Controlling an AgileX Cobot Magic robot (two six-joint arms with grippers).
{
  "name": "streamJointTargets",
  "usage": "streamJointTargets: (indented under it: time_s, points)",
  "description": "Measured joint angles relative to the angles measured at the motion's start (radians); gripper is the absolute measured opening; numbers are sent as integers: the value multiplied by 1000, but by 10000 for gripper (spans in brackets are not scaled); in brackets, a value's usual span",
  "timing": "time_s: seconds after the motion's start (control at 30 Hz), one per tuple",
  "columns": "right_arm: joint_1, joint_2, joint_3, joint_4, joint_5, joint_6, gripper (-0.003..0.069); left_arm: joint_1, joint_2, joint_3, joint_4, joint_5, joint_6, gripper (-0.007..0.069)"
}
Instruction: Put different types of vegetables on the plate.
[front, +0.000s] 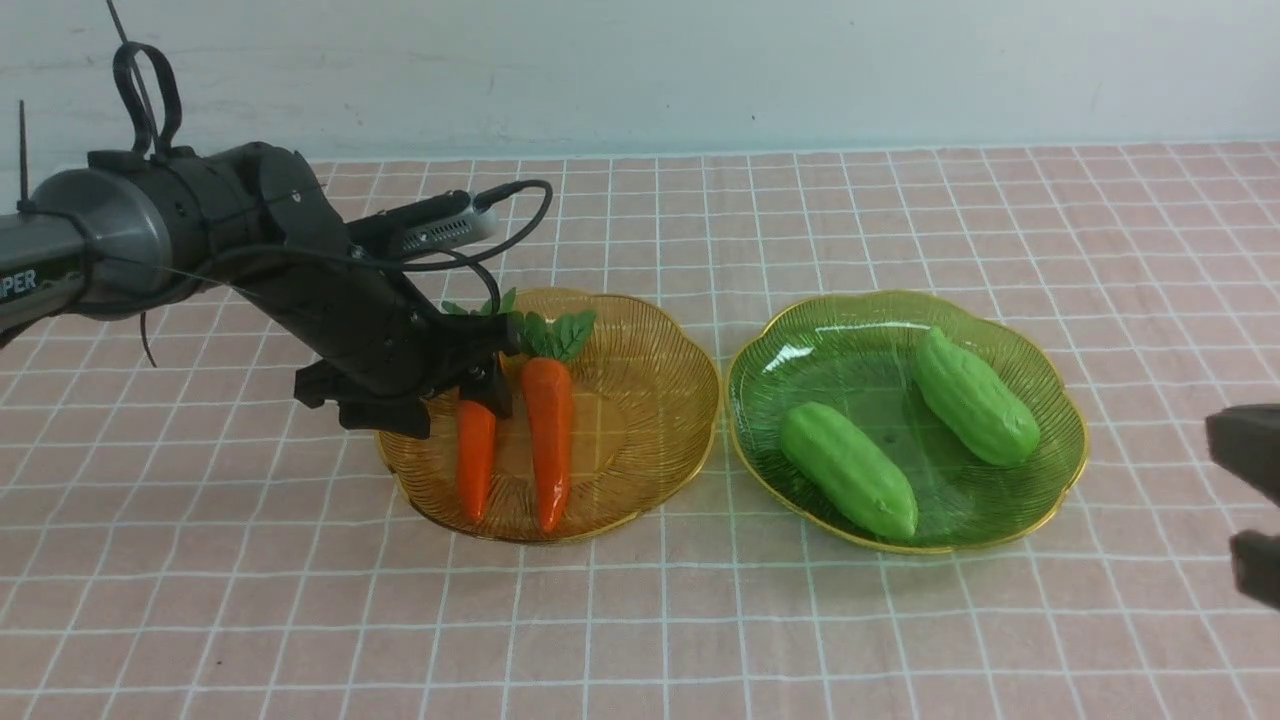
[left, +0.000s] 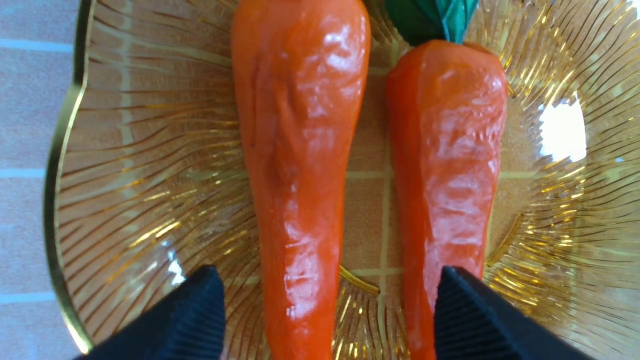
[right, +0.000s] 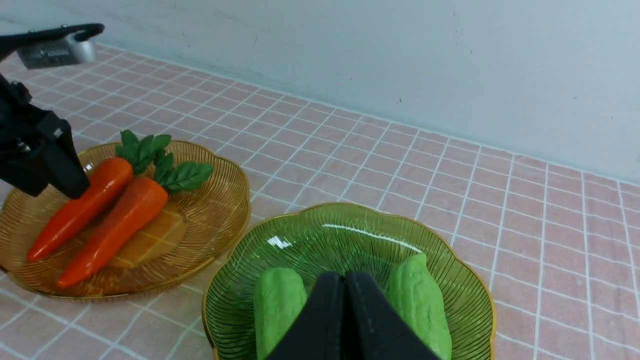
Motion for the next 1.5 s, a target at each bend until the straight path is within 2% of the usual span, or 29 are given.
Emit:
streamJointTargets:
  time_s: [0.07,0.17,0.33,0.4,0.57,0.67,0.9,1.07,1.17,1.4,1.5]
  points:
    - [0,0,0,-4,-2,0,-17,0,0,0,0,-7,8,466]
    - [0,0,0,-3,4,0,-17,0,0,0,0,-10,18,352]
    - [0,0,0,-4,8,1,-17,0,-9,0,1,-8,26,57]
    - [0,0,0,-4,8,1,-17,0,-22,0,1,3,28,16]
    - [0,-71,67,-4,8,1,-17,0,-54,0,2,17,42,-3]
    - [-20,-225,188,-4,8,1,-17,0,-76,0,4,20,42,-3]
    - [-212,-637,443,-4,45,2,-17,0,-144,1,10,37,42,-3]
    - [-273,-739,521,-1,138,2,-17,0,-263,2,42,72,42,-3]
    - [-273,-740,521,28,180,2,-17,0,-357,4,92,116,42,-3]
    - [-273,-740,521,42,187,2,-17,0,-698,14,326,354,35,-3]
    - [-273,-740,521,42,187,3,-17,0,-807,59,388,394,15,-3]
